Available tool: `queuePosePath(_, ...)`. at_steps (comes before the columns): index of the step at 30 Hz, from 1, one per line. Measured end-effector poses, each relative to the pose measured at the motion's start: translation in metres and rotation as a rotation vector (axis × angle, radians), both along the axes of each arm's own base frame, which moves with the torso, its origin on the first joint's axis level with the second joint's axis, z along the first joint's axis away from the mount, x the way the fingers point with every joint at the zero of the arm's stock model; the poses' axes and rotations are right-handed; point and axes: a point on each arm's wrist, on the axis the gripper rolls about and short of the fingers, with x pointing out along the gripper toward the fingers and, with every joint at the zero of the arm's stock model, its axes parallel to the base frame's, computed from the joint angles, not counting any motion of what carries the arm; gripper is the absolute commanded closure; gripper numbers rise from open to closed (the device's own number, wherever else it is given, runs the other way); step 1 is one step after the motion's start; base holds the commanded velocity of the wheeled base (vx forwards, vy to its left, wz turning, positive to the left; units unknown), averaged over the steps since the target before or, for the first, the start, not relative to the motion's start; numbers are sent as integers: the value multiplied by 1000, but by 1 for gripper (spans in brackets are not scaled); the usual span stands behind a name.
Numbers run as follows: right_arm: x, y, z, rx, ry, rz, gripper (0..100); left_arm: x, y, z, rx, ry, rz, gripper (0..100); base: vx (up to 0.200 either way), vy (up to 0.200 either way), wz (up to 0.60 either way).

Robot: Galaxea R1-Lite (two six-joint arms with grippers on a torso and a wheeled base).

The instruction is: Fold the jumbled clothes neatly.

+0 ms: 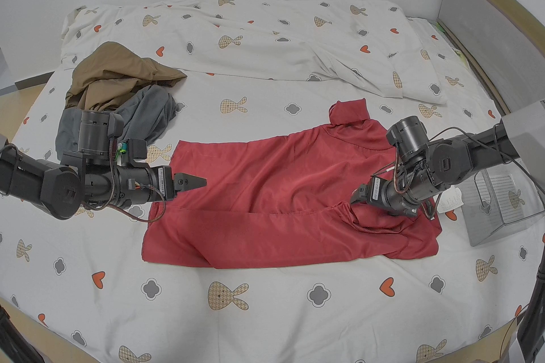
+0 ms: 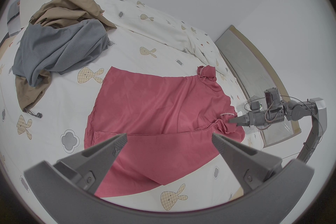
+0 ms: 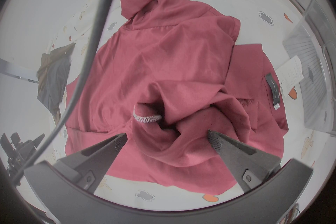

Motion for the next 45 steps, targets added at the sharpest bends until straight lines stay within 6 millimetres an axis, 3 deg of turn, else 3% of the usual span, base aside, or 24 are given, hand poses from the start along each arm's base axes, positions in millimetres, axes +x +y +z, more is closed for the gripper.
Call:
queuePosePath(9, -17, 2, -13, -16, 54, 18, 0, 1, 0, -2, 1, 5, 0, 0, 0, 0, 0)
queuePosePath(32, -29, 5, -31, 13, 82, -10, 0, 2, -1, -3, 3, 8, -1, 0, 0, 0, 0)
queuePosePath(45, -26, 11, -43, 71, -58, 3, 0, 1, 0, -4, 4, 9, -2, 0, 0, 0, 0)
